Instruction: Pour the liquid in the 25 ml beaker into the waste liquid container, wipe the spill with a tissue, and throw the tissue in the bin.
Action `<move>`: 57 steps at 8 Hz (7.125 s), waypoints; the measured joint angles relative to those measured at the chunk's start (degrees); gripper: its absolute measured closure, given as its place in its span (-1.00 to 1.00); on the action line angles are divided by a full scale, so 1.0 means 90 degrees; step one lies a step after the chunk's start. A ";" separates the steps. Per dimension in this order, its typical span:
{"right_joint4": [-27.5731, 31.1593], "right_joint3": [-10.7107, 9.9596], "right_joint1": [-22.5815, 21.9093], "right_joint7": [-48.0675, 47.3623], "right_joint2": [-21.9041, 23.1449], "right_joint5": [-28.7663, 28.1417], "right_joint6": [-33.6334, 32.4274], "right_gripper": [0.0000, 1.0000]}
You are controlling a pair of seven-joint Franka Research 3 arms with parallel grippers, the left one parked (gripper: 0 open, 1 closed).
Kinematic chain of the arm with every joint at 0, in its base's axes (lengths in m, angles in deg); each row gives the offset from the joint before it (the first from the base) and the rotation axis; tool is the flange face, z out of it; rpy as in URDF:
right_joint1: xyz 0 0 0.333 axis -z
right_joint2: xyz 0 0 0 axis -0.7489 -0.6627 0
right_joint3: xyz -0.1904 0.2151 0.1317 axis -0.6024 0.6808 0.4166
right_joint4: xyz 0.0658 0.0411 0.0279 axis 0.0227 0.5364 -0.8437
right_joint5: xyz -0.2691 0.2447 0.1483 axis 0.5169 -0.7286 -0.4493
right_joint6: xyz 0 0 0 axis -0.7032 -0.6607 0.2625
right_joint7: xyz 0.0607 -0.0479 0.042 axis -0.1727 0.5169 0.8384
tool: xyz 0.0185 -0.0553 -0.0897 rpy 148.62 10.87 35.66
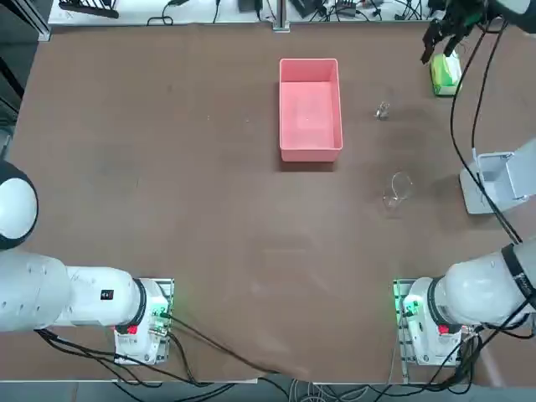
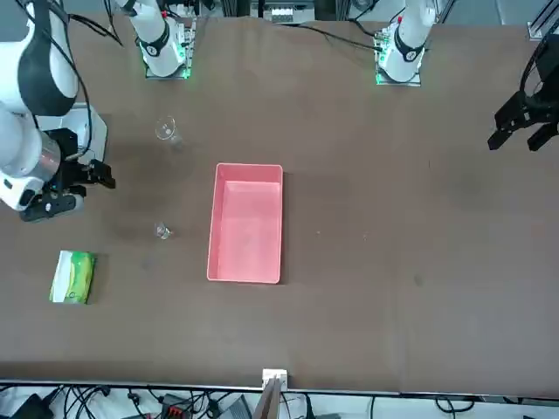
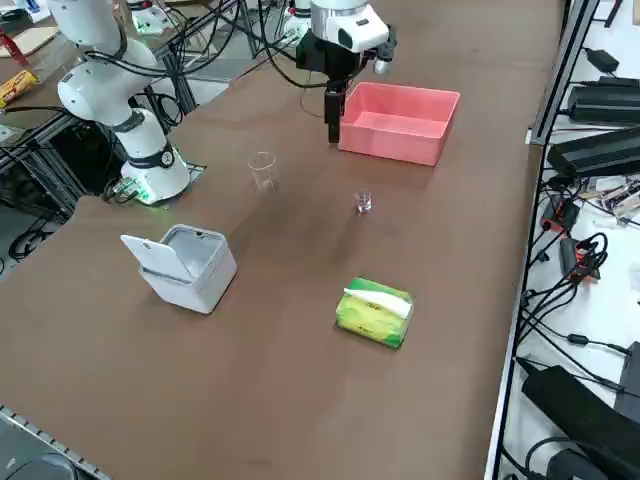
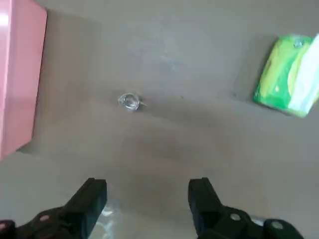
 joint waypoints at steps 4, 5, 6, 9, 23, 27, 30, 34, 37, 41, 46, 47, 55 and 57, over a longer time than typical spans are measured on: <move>0.1280 -0.0103 0.0412 0.2297 0.0279 -0.0928 0.1510 -1.00; 0.1414 -0.0114 0.0578 0.3001 0.0284 -0.1369 0.1645 -1.00; 0.1548 -0.0122 0.0731 0.3737 0.0285 -0.1878 0.1731 -1.00; 0.1902 -0.0128 0.1118 0.6087 0.0279 -0.3451 0.1786 -1.00; 0.1355 -0.0141 0.2313 1.1506 -0.1270 -0.5966 -0.0140 -1.00; 0.0648 -0.0120 0.2309 1.2093 -0.2485 -0.6087 -0.0143 -1.00; 0.0361 -0.0092 0.2283 1.2176 -0.2947 -0.6088 -0.0115 -1.00; 0.0122 -0.0067 0.2215 1.2421 -0.3269 -0.6173 -0.0047 -1.00; -0.0026 -0.0062 0.2054 1.2833 -0.3432 -0.6211 0.0060 -1.00; -0.0097 -0.0060 0.1916 1.2929 -0.3580 -0.6213 0.0130 -1.00; -0.0106 -0.0059 0.1809 1.2969 -0.3696 -0.6214 0.0214 -1.00; -0.0107 -0.0059 0.1790 1.2972 -0.3701 -0.6215 0.0217 -1.00; -0.0111 -0.0055 0.1509 1.3117 -0.3716 -0.6410 0.0343 -1.00; -0.0111 -0.0056 0.1507 1.3264 -0.3728 -0.6410 0.0347 -1.00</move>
